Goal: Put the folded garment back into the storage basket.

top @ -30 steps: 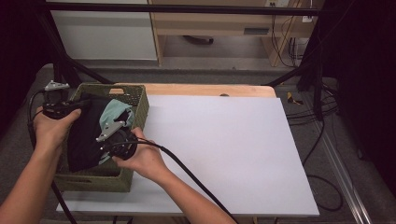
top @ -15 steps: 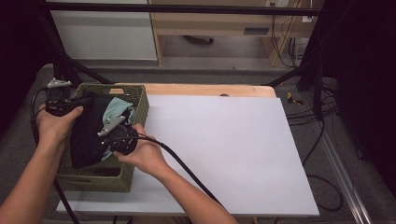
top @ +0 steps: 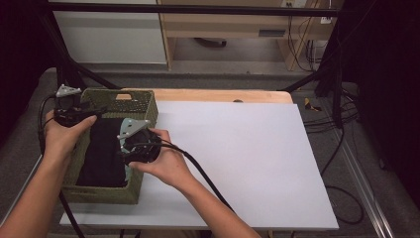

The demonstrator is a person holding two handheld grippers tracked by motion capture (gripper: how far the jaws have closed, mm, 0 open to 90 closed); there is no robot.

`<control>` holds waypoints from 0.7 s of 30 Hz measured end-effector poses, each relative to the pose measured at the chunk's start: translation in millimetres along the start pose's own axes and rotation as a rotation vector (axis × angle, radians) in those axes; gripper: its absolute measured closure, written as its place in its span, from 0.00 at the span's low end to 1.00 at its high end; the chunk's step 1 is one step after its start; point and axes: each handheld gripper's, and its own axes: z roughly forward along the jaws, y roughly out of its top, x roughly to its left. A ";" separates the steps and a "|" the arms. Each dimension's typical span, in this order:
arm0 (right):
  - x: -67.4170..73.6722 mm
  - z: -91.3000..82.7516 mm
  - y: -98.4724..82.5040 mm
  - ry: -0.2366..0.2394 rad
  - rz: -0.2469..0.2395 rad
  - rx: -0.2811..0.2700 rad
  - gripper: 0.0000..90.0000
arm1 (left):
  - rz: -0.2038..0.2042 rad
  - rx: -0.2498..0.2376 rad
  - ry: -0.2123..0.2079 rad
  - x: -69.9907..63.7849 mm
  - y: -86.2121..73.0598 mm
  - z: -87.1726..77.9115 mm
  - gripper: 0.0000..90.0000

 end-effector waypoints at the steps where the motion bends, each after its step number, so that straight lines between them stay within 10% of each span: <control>1: -2.6 -4.4 0.3 -0.010 0.005 -0.010 0.40 | 0.007 -0.002 0.001 -2.3 0.8 -2.6 0.35; 15: -49.3 -48.9 -7.6 -0.052 0.126 -0.143 0.26 | 0.026 -0.050 -0.029 -44.1 -10.7 -34.0 0.16; 17: -50.8 -51.4 -7.9 -0.129 0.114 -0.128 0.25 | 0.014 -0.068 -0.044 -52.4 -16.9 -38.0 0.15; 21: -58.2 -57.1 -11.6 -0.131 0.130 -0.120 0.19 | 0.013 -0.088 -0.064 -64.7 -23.8 -46.6 0.13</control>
